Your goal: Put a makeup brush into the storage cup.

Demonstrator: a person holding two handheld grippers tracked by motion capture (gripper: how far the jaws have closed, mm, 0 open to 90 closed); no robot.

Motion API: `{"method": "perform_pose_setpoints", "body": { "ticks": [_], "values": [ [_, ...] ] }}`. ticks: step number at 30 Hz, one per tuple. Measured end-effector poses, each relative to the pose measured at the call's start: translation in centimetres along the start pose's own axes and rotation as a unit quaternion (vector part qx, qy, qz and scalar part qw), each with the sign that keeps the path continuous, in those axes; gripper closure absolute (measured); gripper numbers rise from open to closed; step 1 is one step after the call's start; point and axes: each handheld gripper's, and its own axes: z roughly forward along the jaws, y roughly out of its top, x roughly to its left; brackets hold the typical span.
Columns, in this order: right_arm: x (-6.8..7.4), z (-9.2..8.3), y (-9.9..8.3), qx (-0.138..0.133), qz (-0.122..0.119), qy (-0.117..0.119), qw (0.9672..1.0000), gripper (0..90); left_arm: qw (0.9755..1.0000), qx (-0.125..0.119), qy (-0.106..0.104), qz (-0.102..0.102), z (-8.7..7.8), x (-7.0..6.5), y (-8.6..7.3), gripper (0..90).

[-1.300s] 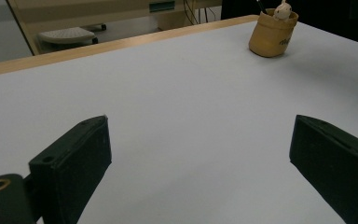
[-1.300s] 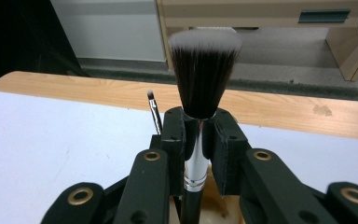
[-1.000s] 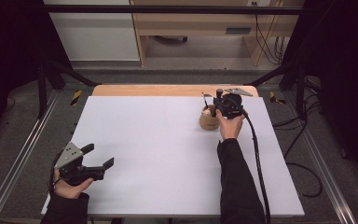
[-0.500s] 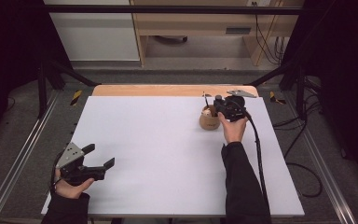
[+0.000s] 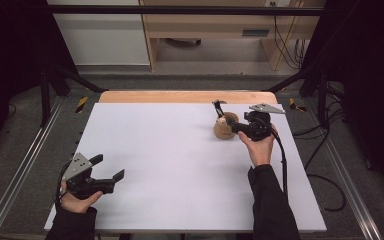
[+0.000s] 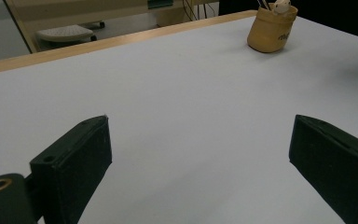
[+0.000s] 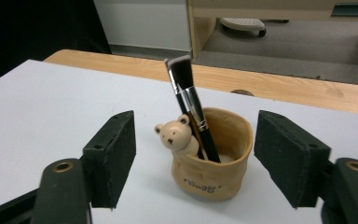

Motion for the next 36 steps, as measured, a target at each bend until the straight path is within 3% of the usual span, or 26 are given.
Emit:
{"method": "perform_pose_setpoints", "body": {
  "ticks": [6, 30, 36],
  "values": [
    [0.5, -1.3, -0.9, 0.0, -0.01, 0.018, 0.9998, 20.3, 1.0, 0.001, 0.0, 0.003, 0.0, -0.1, 0.0, 5.2],
    [0.7, -7.2, -4.3, -0.038, -0.033, 0.075, 0.9959, 9.5, 1.0, 0.0, 0.002, 0.003, -0.1, -0.2, 0.1, 5.2],
    [0.6, -8.1, -5.0, -0.039, -0.036, 0.078, 0.9955, 8.9, 1.0, 0.0, 0.002, 0.004, 0.0, -0.2, 0.1, 5.2]
  ]
}}
